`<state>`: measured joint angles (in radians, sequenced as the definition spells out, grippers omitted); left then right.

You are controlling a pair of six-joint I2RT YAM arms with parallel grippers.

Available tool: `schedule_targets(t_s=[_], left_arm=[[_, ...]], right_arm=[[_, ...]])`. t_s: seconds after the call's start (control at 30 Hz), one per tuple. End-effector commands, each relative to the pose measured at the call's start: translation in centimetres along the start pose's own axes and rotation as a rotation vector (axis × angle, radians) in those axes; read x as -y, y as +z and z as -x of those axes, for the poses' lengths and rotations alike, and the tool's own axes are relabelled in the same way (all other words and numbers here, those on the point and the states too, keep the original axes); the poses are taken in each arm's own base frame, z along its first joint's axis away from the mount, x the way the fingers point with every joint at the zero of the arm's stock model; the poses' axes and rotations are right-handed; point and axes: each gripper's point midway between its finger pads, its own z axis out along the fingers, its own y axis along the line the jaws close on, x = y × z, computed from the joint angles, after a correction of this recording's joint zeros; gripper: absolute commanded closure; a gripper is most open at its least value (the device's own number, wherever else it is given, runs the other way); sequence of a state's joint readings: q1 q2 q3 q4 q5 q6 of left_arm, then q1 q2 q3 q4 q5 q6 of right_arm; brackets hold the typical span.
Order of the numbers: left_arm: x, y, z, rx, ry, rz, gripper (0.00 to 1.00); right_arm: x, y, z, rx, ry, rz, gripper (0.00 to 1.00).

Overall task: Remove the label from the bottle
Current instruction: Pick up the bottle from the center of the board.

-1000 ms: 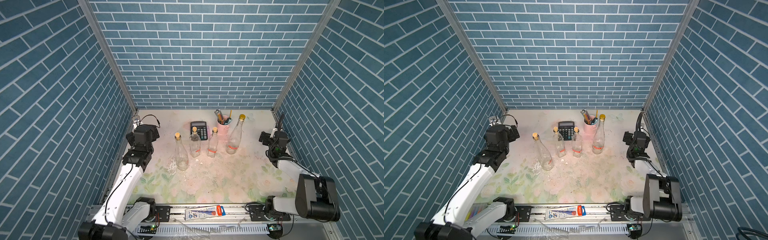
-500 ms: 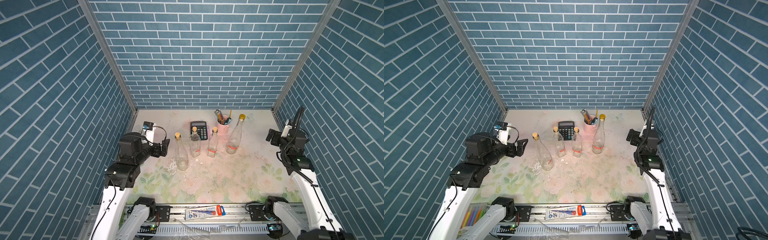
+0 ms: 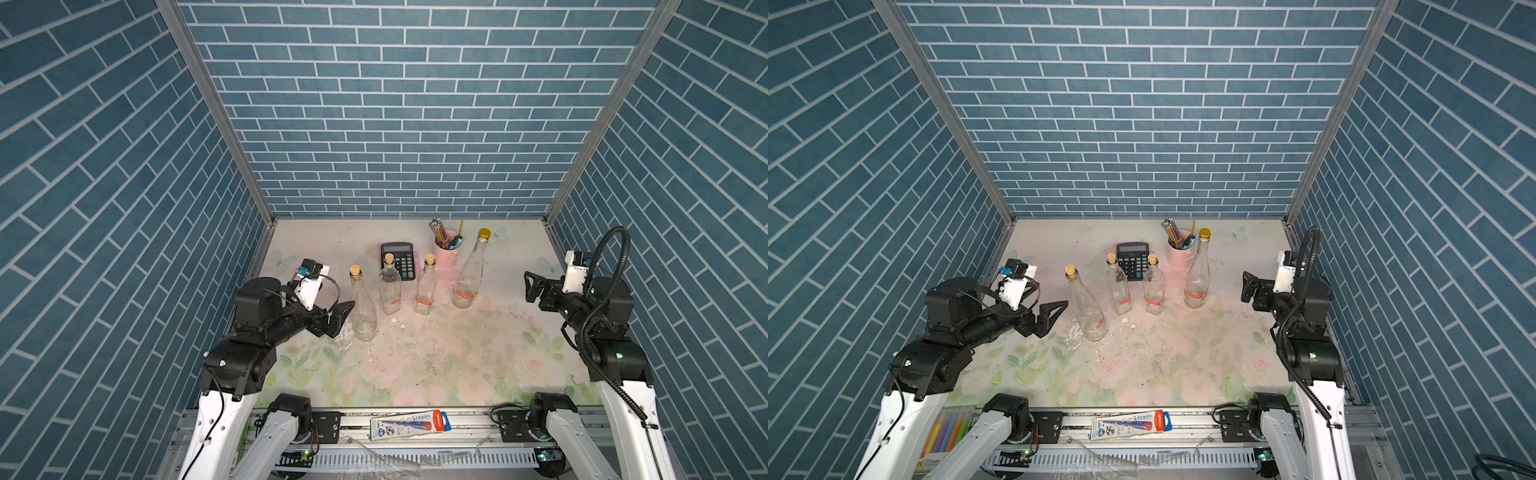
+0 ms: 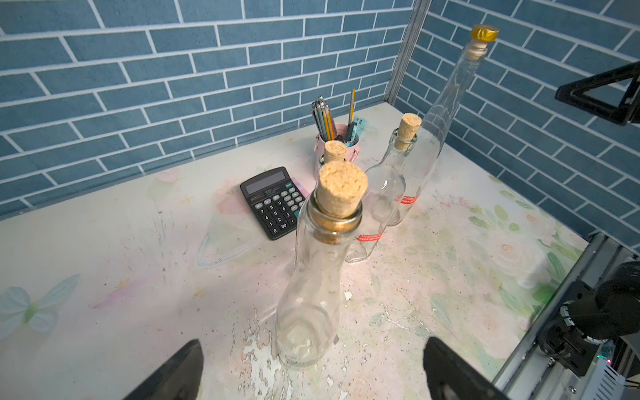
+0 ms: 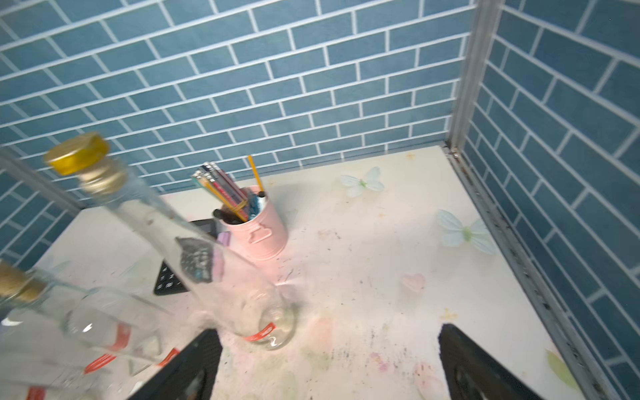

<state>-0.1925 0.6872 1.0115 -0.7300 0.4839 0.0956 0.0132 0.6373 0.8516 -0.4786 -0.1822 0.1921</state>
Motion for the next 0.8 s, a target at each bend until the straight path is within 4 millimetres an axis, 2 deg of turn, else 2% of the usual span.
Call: schedule_targets(t_s=[0.0,0.33,0.53,0.77], left_arm=[[0.2,1.1,1.2,0.054,0.001,-0.032,0.00],[-0.7,4.5,2.6,0.073,-0.003,-0.055,0.00],[-1.6,6.1,3.3,0.087,-0.019,-0.041,0.07],[-1.0,7.7,3.3,0.070,-0.010,-0.069,0.18]], right_arm=[[-3.2,-1.0,-0.6,0.009,-0.070,0.167,0.01],[-9.5,-2.8,-0.5,0.068,-0.155,0.484,0.02],[-13.1,-4.1,-0.5,0.123,-0.220,0.664,0.03],[-16.6,-2.7,-0.2,0.133,-0.265,0.780,0.04]])
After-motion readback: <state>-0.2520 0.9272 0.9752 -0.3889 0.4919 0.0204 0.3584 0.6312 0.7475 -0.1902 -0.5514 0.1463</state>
